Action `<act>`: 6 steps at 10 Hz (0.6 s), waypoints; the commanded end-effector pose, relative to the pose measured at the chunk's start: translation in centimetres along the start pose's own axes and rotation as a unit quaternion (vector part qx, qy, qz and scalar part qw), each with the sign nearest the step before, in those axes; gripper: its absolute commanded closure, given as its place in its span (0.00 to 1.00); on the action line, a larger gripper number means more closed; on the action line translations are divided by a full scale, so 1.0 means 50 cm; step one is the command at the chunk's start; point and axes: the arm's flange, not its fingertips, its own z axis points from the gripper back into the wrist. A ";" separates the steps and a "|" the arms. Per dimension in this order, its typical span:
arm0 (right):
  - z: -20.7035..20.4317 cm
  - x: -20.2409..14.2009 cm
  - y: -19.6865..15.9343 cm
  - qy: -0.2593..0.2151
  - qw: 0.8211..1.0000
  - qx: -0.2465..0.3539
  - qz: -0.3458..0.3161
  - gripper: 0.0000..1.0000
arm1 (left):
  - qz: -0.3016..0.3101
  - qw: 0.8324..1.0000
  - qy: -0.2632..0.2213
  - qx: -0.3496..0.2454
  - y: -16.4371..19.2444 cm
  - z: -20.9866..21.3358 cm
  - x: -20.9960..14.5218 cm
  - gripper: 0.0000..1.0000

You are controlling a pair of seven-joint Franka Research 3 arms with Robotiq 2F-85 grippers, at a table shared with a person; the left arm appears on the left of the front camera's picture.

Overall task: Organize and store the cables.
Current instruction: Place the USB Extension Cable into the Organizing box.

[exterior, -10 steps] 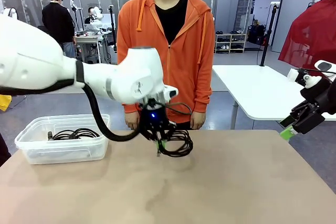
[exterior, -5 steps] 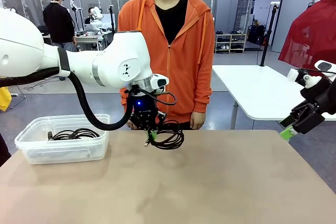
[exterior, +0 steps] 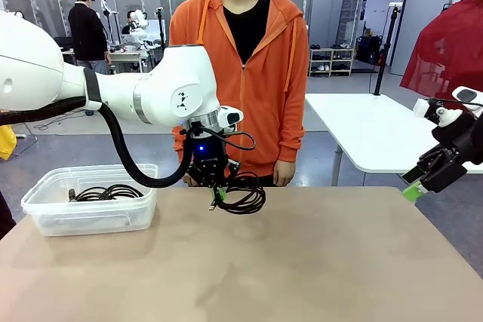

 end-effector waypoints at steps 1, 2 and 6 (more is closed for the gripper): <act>0.000 -0.003 0.001 -0.001 1.000 0.001 0.006 0.00 | -0.036 0.999 -0.020 -0.002 0.037 0.039 0.005 0.85; 0.000 -0.003 0.001 -0.001 1.000 0.001 0.006 0.00 | -0.035 0.999 -0.034 -0.016 0.081 0.084 0.017 0.85; 0.000 -0.003 0.001 -0.001 1.000 0.001 0.006 0.00 | -0.127 0.989 -0.073 -0.023 0.262 0.197 0.005 0.85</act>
